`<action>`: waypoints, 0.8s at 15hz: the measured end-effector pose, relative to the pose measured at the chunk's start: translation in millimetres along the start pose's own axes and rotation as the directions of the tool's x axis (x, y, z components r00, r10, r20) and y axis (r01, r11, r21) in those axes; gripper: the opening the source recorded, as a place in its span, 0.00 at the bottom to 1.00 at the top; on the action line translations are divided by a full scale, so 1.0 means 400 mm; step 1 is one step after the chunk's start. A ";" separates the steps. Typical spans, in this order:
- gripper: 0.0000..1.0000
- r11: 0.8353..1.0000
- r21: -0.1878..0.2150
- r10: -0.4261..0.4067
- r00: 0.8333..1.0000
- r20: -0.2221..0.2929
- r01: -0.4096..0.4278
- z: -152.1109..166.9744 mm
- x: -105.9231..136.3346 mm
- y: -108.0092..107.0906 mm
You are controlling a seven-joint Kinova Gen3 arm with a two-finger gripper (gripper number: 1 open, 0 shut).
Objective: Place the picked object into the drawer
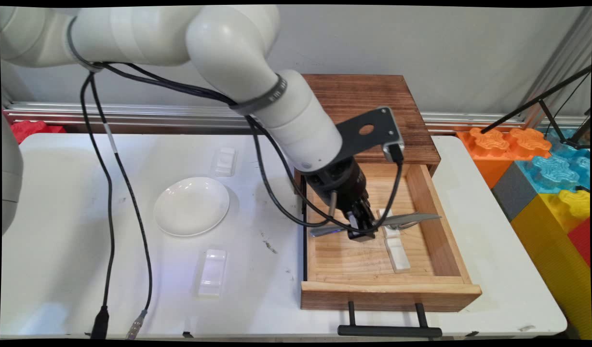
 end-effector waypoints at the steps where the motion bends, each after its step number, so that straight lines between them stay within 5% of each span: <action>1: 0.00 1.000 -0.001 0.000 1.000 -0.001 0.000 0.016 0.006 0.000; 12: 0.00 1.000 -0.007 -0.009 1.000 0.005 0.009 0.155 -0.004 0.004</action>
